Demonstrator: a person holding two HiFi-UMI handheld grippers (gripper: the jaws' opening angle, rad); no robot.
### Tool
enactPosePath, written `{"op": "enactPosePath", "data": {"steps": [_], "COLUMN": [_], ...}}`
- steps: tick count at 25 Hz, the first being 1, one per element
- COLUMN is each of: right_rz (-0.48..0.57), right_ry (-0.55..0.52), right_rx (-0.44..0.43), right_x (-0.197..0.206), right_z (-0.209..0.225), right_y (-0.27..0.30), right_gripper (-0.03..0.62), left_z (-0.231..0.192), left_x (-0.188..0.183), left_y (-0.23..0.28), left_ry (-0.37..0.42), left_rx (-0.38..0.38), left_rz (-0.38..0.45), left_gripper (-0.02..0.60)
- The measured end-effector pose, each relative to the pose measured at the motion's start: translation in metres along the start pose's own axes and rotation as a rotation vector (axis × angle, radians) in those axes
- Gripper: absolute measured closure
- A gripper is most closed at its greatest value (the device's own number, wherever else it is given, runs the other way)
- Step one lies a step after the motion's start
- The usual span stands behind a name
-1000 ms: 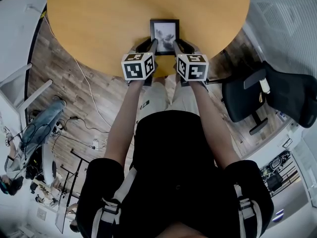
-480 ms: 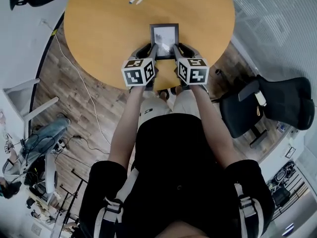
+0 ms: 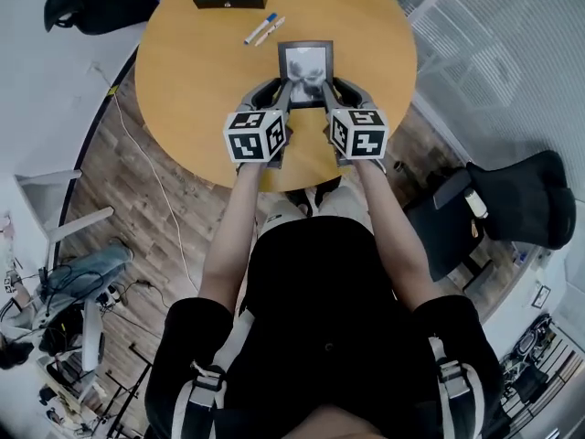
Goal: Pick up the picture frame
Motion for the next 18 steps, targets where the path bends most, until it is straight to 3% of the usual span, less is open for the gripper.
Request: {"op": "enactPosePath", "data": {"steps": [18], "right_rz": [0.35], "right_ry": [-0.169], "right_rx": [0.005], "right_x": [-0.143], "right_z": [-0.033], "right_y": [-0.064], "right_gripper": [0.505], "left_z": [0.046], "left_x": [-0.132], "left_y": [-0.069], "left_ry": [0.167], "left_rx": [0.044], "left_rz": [0.313], "left_gripper": [0.492]}}
Point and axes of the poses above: the fingertips, and each gripper's own axes: y forward along the fingers, z to its right, x out of its underside, the point moved 5 cm from there along -y, backward along the fingers, and after that the axes turned 6 degrees about -y, right-handed, at the moved point
